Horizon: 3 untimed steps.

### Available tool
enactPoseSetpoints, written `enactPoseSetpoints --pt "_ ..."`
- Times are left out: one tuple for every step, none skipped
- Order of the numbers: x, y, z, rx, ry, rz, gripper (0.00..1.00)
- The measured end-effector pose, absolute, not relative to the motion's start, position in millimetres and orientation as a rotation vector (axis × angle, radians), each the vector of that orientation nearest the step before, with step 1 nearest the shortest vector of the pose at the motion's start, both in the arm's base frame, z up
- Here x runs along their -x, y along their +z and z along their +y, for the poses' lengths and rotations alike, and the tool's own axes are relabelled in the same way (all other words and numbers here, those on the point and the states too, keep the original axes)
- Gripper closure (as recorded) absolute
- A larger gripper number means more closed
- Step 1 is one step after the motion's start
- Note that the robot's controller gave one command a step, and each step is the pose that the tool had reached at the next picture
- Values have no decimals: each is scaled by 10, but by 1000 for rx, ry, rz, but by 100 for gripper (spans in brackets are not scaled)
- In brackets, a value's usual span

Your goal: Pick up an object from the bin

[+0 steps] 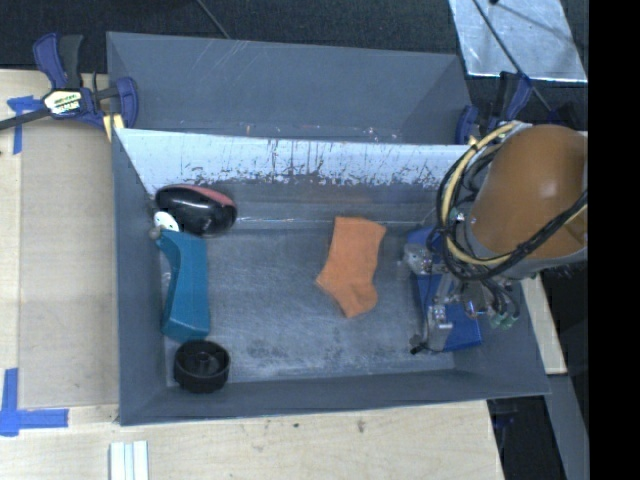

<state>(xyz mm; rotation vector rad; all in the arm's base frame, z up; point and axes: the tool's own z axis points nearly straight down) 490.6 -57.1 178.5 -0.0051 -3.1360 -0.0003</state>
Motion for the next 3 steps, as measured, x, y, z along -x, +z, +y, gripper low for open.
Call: enactPoseSetpoints --pt "-4921 1829 -569 2 1 -3144 0" --pt "-5117 1349 -7 47 1 -3149 0" --pt "-4981 956 80 131 1 -3141 100"
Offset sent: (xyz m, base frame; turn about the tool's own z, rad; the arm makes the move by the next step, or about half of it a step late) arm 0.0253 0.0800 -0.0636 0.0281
